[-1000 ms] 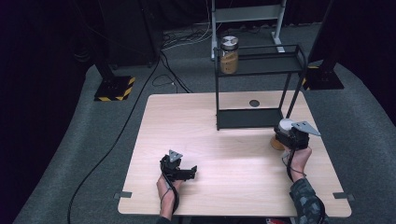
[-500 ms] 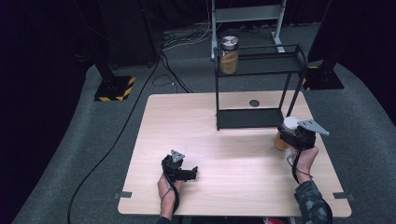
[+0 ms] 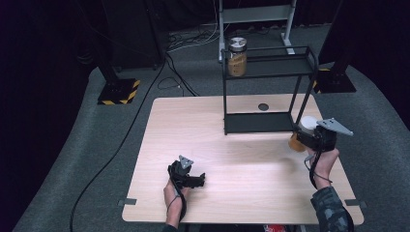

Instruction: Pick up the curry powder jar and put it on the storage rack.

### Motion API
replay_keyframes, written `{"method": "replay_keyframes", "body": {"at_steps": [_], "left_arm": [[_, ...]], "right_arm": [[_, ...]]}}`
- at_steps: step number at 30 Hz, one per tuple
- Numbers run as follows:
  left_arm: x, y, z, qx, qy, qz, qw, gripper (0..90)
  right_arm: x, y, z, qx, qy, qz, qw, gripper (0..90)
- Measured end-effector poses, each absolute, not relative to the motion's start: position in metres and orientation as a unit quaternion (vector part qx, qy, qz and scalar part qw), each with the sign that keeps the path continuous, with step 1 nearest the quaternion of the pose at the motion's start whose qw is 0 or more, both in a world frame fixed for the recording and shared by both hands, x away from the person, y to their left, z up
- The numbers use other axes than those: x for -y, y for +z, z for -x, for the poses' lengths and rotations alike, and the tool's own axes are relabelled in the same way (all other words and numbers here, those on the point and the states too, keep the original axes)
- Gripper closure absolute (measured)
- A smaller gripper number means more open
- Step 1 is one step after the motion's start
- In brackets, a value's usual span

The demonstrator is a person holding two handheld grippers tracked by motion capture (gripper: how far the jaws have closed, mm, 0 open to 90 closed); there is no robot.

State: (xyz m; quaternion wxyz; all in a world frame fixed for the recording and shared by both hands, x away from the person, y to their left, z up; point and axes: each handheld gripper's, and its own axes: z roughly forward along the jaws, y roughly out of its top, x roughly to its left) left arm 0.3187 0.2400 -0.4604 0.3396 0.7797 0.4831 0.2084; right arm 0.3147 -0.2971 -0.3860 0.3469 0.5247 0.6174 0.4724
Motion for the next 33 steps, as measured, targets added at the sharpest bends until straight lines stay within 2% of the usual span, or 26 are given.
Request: {"method": "replay_keyframes", "body": {"at_steps": [33], "left_arm": [[-0.239, -0.461, -0.318, -0.482, 0.211, -0.780, 0.338, 0.5]], "right_arm": [[0.312, -0.329, -0.307, -0.616, 0.499, -0.506, 0.341, 33.3]]}}
